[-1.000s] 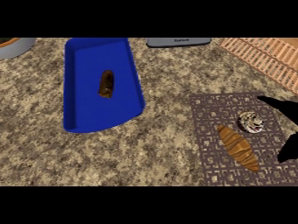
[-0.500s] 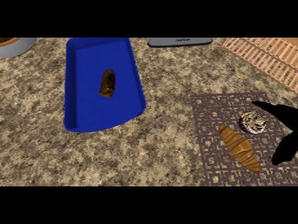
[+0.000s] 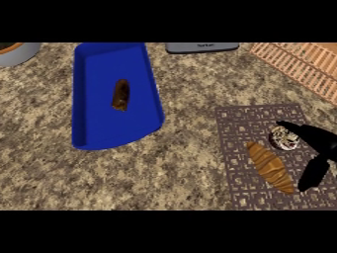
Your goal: Pick the cupcake from the placemat and place it in the tiered shelf
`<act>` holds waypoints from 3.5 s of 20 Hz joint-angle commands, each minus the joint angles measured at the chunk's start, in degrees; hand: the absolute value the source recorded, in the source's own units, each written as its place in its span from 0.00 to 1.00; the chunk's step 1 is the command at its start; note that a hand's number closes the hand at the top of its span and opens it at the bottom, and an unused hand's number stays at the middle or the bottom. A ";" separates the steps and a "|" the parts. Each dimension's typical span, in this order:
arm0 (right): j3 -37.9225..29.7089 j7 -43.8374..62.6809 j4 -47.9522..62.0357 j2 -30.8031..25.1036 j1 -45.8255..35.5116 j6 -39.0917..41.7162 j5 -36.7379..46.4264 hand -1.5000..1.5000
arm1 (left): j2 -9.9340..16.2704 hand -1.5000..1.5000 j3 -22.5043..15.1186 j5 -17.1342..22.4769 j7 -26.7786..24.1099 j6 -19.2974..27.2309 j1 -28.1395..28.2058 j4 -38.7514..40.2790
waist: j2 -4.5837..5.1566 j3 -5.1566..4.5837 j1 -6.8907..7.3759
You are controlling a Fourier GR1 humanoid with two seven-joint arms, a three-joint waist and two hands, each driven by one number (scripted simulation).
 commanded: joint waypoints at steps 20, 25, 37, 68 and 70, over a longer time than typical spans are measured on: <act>-2.08 -6.27 0.50 1.30 -3.82 -16.70 8.77 1.00 | -3.39 0.50 2.55 -2.37 -8.58 -1.16 -17.94 -11.33 | -1.39 0.64 -2.98; -6.71 8.34 4.22 6.33 -7.93 -23.27 9.58 1.00 | -4.04 0.50 2.38 -3.23 -6.97 -2.10 -16.30 -10.97 | -1.20 0.16 -2.30; -12.50 33.55 6.41 11.19 -23.66 -41.52 20.98 1.00 | -4.85 0.50 2.23 -3.93 -6.09 -4.82 -16.10 -11.83 | -2.00 -0.53 0.84; -27.83 44.71 12.35 16.81 -50.58 -64.15 37.58 1.00 | -9.08 0.50 1.52 -6.54 -6.89 -6.43 -22.76 -11.40 | 1.05 0.65 2.93; -19.48 43.57 22.71 11.51 -44.70 -49.59 46.70 1.00 | -8.83 0.50 2.42 -6.65 -6.22 -6.79 -19.56 -11.69 | 1.55 -0.61 0.61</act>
